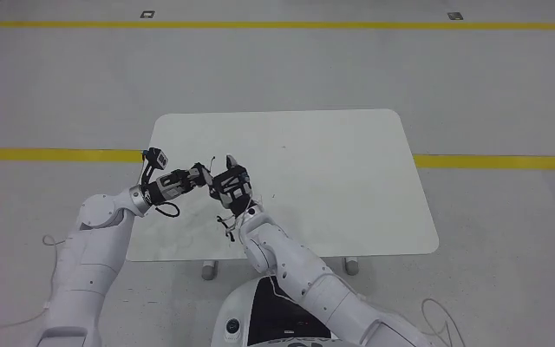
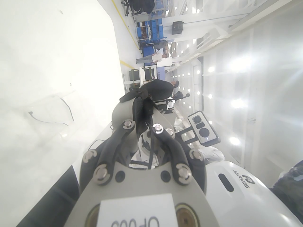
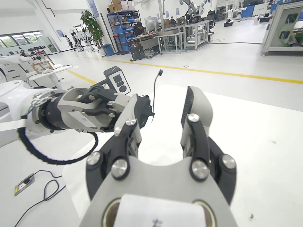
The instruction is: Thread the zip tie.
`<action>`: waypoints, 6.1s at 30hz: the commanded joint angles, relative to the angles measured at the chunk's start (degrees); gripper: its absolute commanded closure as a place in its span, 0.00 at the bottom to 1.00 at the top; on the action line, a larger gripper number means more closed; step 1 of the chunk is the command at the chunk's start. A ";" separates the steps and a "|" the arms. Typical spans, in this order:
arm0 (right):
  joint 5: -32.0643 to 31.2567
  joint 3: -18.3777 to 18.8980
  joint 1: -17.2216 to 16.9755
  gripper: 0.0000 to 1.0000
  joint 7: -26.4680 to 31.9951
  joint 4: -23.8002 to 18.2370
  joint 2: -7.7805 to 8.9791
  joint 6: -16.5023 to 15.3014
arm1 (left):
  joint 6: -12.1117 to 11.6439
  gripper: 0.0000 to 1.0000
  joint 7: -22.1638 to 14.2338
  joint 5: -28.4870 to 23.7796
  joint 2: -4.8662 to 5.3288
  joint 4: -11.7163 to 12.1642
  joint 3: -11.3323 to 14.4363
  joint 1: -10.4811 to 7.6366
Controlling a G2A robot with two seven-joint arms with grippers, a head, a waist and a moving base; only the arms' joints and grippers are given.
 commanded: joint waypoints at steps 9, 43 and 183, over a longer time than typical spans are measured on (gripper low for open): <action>-4.99 2.88 -2.76 0.00 0.83 -3.96 1.93 -1.42 | 0.00 1.00 0.00 0.00 0.00 0.00 0.00 0.00; -15.06 -18.56 8.20 0.00 -8.79 0.07 12.09 11.38 | 21.11 1.00 -10.54 -16.99 1.48 3.61 -3.41 -1.16; -15.06 -12.11 8.59 1.00 -26.09 9.73 9.19 11.38 | 36.10 1.00 -11.60 -28.01 1.62 -2.91 1.24 3.81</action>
